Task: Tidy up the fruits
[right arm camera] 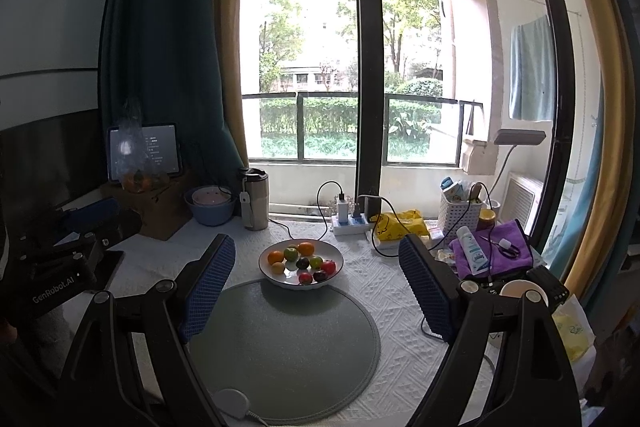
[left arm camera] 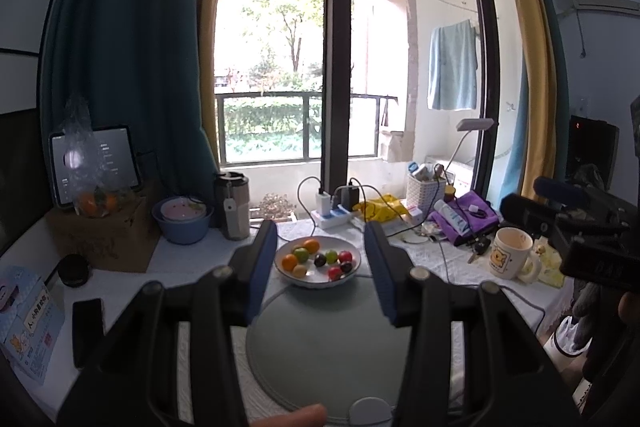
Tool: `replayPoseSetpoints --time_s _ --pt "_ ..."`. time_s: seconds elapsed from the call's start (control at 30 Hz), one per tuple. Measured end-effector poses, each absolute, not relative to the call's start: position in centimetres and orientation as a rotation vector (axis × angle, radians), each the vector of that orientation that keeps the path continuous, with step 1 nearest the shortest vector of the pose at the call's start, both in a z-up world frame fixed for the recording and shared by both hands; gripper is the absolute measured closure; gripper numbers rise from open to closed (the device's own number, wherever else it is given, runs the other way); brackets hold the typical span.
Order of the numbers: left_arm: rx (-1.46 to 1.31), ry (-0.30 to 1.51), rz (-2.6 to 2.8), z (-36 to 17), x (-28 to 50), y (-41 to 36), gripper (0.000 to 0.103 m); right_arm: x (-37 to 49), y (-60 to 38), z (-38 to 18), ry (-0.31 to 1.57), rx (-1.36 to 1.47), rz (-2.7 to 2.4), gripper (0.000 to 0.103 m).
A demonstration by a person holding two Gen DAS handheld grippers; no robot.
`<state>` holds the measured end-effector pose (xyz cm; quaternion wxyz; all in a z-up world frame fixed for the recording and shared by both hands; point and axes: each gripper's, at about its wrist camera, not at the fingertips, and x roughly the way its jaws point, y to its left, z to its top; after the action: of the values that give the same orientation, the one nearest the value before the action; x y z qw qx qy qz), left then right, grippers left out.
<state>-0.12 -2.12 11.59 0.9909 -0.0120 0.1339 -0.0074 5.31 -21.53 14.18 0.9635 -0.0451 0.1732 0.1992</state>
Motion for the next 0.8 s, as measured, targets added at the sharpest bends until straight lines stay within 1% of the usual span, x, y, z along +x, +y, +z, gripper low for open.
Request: replayPoseSetpoints --time_s 0.8 --pt "-0.021 0.261 -0.017 11.8 -0.32 -2.17 0.056 4.82 -21.87 14.71 0.336 -0.08 0.4 0.017"
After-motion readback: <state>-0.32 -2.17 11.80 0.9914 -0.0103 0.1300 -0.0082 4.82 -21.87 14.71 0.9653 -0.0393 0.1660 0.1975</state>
